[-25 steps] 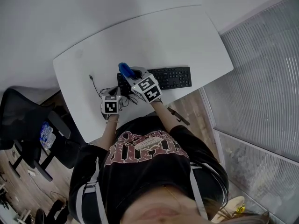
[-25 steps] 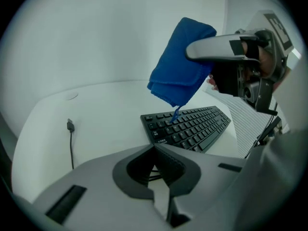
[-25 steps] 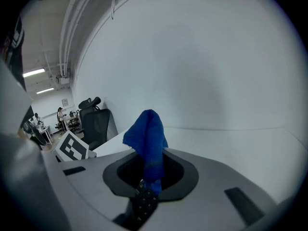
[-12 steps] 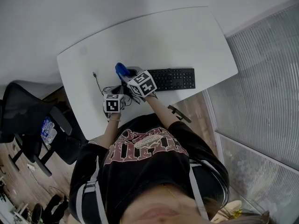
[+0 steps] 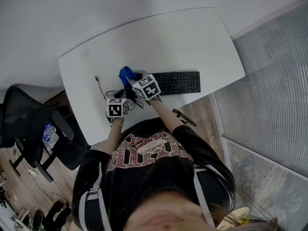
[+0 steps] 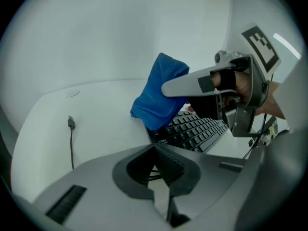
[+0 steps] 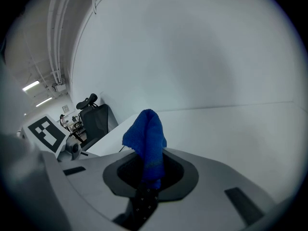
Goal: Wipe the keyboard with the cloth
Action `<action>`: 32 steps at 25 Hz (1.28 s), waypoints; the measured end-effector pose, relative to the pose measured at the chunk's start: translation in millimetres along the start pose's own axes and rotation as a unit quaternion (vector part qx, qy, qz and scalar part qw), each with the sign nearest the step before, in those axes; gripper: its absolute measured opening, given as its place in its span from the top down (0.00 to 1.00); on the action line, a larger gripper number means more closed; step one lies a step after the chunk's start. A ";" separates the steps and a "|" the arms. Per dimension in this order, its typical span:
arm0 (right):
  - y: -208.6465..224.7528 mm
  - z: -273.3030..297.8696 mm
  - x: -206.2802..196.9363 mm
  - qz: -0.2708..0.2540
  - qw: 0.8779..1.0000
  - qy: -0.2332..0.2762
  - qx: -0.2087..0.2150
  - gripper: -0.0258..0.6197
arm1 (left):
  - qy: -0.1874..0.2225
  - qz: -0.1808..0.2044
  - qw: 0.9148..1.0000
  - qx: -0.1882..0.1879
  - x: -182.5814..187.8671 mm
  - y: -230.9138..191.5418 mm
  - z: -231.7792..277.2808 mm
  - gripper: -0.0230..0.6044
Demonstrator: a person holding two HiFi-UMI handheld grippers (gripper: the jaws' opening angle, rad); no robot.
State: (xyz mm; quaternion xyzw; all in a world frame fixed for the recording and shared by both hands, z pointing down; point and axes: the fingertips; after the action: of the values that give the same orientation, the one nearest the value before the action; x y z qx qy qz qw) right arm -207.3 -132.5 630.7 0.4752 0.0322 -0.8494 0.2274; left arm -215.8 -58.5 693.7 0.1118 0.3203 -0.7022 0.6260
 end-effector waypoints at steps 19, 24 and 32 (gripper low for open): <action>34.4 -35.1 -31.8 0.002 0.999 -0.022 -0.040 0.87 | -0.007 0.015 1.000 0.012 -0.5 0.6 1.4 0.90; 44.1 -47.1 -40.7 0.003 0.998 -0.028 -0.052 0.87 | -0.007 0.016 1.000 0.015 -0.7 0.8 1.1 0.90; 64.5 -66.3 -53.7 0.015 0.997 -0.038 -0.072 0.87 | -0.008 0.017 1.000 0.020 -0.4 1.3 1.5 0.91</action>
State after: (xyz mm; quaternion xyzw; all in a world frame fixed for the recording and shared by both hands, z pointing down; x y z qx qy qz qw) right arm -104.0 -153.2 649.1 0.4256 0.0772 -0.8587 0.2747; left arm -214.1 -59.1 694.6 0.1242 0.2987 -0.6984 0.6384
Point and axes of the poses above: the fingertips, and each gripper's own axes: z forward along the fingers, y to its right, x out of its top, and after that the axes turned 9 degrees about -z, right-handed
